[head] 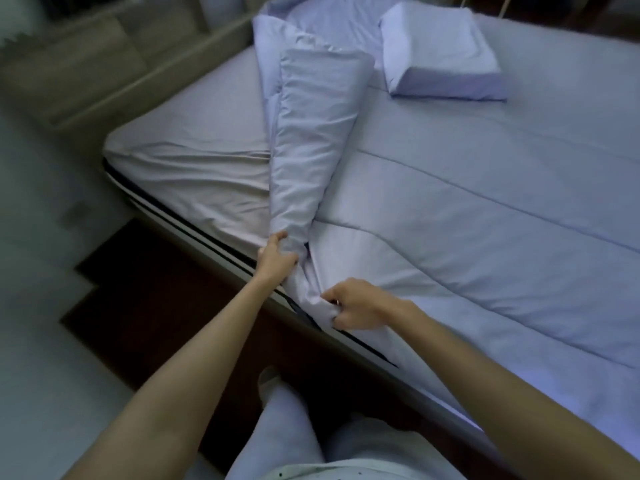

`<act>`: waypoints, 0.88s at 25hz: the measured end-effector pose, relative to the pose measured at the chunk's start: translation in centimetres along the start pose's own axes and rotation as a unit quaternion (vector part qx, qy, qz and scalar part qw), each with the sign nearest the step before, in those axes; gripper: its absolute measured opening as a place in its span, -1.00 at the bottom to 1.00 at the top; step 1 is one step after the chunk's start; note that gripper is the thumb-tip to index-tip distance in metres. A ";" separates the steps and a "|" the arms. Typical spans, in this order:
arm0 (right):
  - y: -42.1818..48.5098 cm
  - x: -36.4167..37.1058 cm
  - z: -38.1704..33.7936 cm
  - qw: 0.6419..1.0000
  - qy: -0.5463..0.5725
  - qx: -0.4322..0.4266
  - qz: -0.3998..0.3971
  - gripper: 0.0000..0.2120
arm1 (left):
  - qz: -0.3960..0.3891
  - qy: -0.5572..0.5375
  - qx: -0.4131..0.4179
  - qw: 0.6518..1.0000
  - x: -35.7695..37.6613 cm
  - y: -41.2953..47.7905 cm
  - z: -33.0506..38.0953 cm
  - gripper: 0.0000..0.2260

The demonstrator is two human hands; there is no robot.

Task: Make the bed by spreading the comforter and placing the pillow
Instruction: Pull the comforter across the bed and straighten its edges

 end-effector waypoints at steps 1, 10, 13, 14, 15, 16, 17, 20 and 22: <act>-0.1 0.7 0.0 1.000 -0.001 0.004 -0.008 -0.91 | -0.004 0.007 0.007 1.000 0.4 0.9 1.3 -0.45; 3.4 6.5 2.0 0.986 0.050 0.111 -0.113 -0.74 | -0.192 -0.207 -0.169 0.944 -2.4 12.9 7.9 -0.48; 6.2 8.0 3.7 0.965 0.079 0.203 -0.143 -0.73 | -0.231 -0.229 -0.130 0.936 -5.3 14.6 8.4 -0.62; 7.4 7.7 4.3 0.959 0.098 0.230 -0.134 -0.72 | -0.205 -0.230 -0.115 0.944 -6.9 15.2 7.5 -0.59; 8.7 6.9 5.3 0.954 0.120 0.252 -0.105 -0.72 | -0.174 -0.217 -0.099 0.955 -8.8 15.8 6.2 -0.57; 10.1 5.7 6.2 0.951 0.140 0.271 -0.058 -0.75 | -0.141 -0.189 -0.084 0.968 -10.9 15.9 4.6 -0.58; 11.4 4.4 7.3 0.944 0.153 0.291 -0.001 -0.79 | -0.116 -0.155 -0.076 0.978 -12.7 16.2 2.5 -0.60; 15.1 1.4 8.9 0.902 0.189 0.354 0.162 -0.83 | -0.085 -0.131 -0.121 0.980 -17.2 14.9 -6.1 -0.67; 17.3 0.3 8.7 0.882 0.203 0.369 0.213 -0.79 | -0.092 -0.142 -0.204 0.964 -18.1 13.0 -11.5 -0.75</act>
Point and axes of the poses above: each hand's wrist, its own y-axis towards the middle knuckle, its own x-axis out of the palm, z = x × y, the point moved 6 cm from there along y, towards the middle knuckle, and after that the axes turned 12 degrees about -x, right-handed, at the moved point
